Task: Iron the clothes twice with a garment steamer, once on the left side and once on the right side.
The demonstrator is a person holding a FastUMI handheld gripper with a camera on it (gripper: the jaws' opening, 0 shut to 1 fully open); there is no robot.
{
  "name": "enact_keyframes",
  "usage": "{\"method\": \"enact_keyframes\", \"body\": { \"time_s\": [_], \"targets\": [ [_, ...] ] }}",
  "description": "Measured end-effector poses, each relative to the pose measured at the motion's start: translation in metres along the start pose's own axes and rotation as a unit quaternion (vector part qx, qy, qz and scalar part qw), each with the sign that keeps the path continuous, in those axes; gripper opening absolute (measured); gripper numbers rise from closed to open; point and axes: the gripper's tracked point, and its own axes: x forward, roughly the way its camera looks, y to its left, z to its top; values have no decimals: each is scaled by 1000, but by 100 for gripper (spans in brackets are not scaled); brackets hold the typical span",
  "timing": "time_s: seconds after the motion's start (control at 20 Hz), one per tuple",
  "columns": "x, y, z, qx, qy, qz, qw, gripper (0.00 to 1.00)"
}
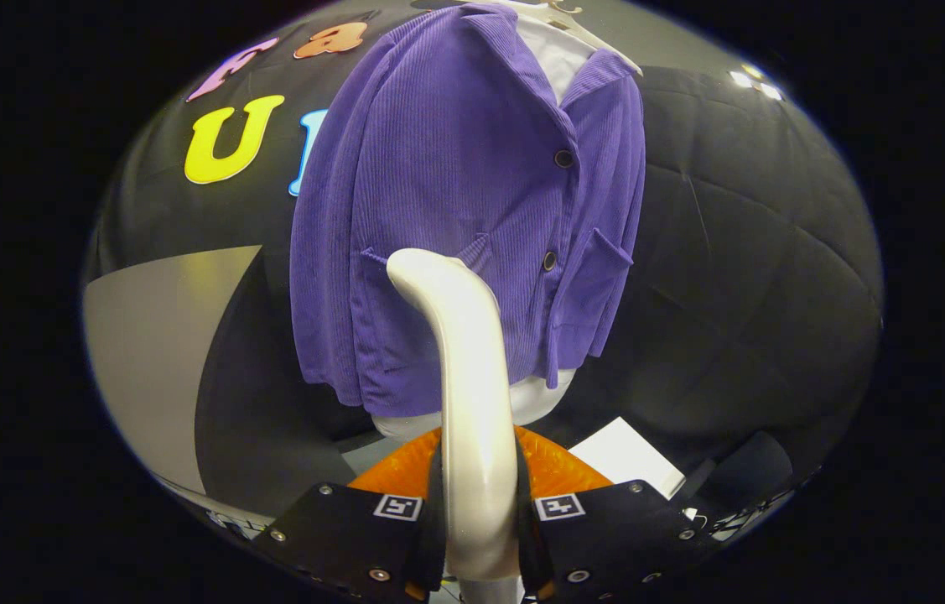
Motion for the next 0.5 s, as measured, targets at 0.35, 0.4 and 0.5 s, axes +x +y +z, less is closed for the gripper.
{"method": "enact_keyframes", "body": {
  "time_s": [0.35,0.4,0.5],
  "targets": [
    [13,4,-36,3,59,11,998,34],
    [14,6,-45,1,70,15,997,34],
    [13,8,-51,1,85,27,996,35]
  ]
}}
